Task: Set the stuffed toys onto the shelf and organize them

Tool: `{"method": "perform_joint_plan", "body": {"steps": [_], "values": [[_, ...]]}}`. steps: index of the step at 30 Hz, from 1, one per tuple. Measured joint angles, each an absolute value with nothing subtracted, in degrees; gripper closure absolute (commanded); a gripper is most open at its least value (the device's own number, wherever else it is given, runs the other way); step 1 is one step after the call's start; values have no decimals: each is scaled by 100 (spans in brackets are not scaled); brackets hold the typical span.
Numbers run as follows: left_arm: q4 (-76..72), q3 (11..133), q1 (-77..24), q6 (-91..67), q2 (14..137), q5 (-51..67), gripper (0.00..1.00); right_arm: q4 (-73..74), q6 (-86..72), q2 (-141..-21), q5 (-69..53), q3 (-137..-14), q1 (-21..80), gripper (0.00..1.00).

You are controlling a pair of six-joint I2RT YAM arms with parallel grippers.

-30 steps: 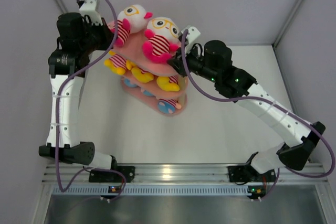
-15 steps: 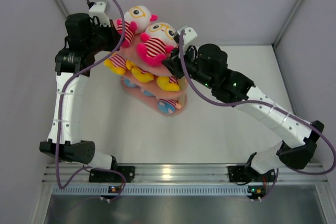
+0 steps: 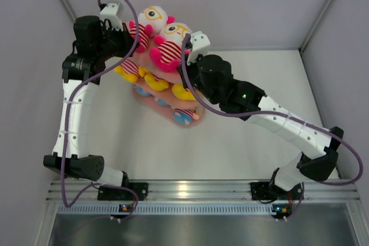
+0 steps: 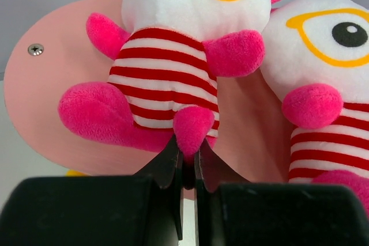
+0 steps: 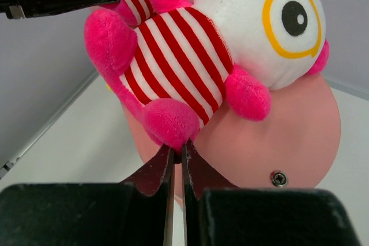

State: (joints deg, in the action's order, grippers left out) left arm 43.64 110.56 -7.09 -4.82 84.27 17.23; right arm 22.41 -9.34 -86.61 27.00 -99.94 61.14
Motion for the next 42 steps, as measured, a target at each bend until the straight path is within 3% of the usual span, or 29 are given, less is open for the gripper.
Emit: {"method": "perform_joint_plan", "body": {"steps": [5, 9, 14, 15, 19, 22, 23, 25, 26, 30, 35, 42], "values": [[4364, 11010, -718, -440, 8355, 1638, 100, 2292, -969, -8750, 2851, -10108, 6123, 100], [4366, 10971, -718, -429, 8274, 1575, 96, 2342, -974, -8755, 2880, -10119, 6134, 83], [4368, 10925, -718, -370, 8200, 1551, 66, 2377, -965, -8761, 2884, -10173, 6139, 66], [4368, 10925, -718, -355, 8191, 1549, 63, 2381, -967, -8761, 2884, -10182, 6139, 59], [4368, 10925, -718, -318, 8145, 1551, 58, 2423, -926, -8744, 2884, -10213, 6141, 47], [4368, 10927, -718, -279, 8090, 1546, 53, 2480, -913, -8691, 2882, -10213, 6141, 31], [4370, 10927, -718, -274, 8071, 1535, 47, 2508, -902, -8659, 2880, -10213, 6141, 21], [4370, 10927, -718, -224, 8009, 1507, 38, 2571, -862, -8556, 2880, -10213, 6141, 9], [4370, 10927, -718, -189, 7961, 1492, 28, 2606, -816, -8490, 2880, -10213, 6141, 1], [4375, 10925, -718, -30, 7684, 1441, 2, 2727, -718, -8128, 2928, -10197, 6139, 1], [4351, 10643, -718, 423, 6904, 1229, 2, 2888, -725, -7301, 2998, -9717, 5848, 1], [4244, 8914, -705, 1332, 5258, -134, 1, 3291, -1063, -6436, 2707, -8471, 4058, 0]]}}
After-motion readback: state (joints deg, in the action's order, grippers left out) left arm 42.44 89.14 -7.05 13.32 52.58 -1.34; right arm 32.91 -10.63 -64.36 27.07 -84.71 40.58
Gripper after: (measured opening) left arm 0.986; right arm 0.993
